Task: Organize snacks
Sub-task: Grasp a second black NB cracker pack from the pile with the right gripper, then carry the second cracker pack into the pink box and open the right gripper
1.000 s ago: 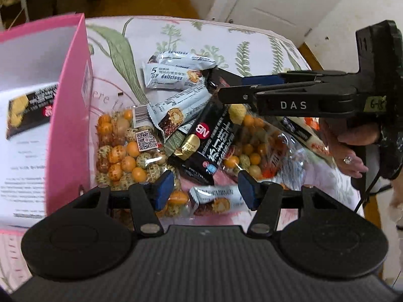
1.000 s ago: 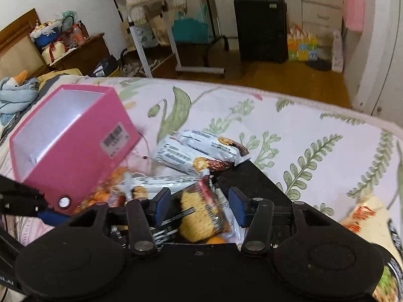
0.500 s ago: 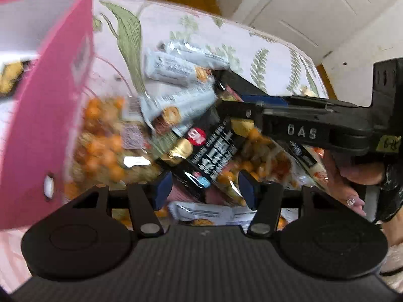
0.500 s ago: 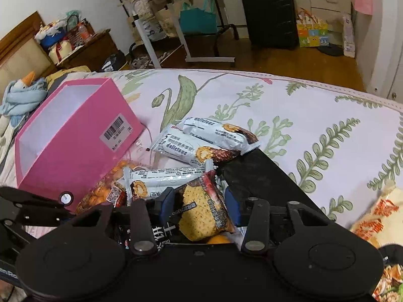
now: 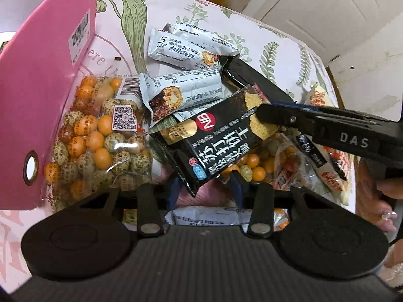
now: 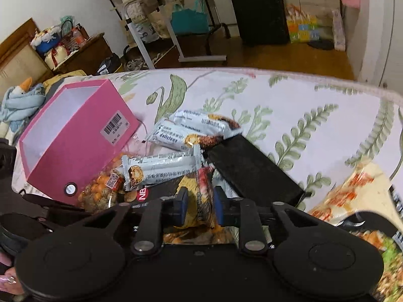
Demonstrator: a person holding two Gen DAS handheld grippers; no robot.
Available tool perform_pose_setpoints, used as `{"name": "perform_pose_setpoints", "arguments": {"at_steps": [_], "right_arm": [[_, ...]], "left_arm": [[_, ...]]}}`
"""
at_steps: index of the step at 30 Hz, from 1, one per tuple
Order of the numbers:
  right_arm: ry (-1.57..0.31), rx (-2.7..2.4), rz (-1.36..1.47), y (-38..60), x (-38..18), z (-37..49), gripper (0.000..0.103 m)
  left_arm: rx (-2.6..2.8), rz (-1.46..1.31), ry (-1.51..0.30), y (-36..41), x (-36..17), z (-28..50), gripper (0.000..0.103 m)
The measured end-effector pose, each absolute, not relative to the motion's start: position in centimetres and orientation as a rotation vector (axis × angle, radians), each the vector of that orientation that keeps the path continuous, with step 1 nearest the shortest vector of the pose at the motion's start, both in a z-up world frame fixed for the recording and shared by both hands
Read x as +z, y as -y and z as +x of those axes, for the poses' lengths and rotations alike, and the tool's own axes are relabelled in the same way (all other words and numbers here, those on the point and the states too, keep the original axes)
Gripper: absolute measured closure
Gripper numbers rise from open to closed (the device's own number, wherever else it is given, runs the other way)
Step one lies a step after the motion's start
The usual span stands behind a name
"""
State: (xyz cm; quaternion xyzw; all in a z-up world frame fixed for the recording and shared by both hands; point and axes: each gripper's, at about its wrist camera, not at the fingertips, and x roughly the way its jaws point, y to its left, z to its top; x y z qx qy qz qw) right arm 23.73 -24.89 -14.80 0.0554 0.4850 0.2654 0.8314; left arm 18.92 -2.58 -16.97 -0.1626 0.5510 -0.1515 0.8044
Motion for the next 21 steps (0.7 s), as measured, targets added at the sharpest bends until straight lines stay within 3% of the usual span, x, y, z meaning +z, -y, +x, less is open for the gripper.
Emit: {"name": "perform_pose_setpoints", "arguments": {"at_steps": [2,8,21], "right_arm": [[-1.053,0.560,0.162,24.9,-15.2,23.8,0.058],[-1.007,0.535,0.027,22.9,-13.2,22.0,0.060],[-0.993,0.472,0.051,23.2,-8.2,17.1,0.061]], "left_arm": [[-0.326,-0.343,-1.178,2.6,-17.2,19.1,0.068],[-0.357,-0.346,-1.186,2.5,-16.6,18.7,0.068],[-0.469,-0.245,-1.118,1.7,-11.8,15.3,0.068]]}}
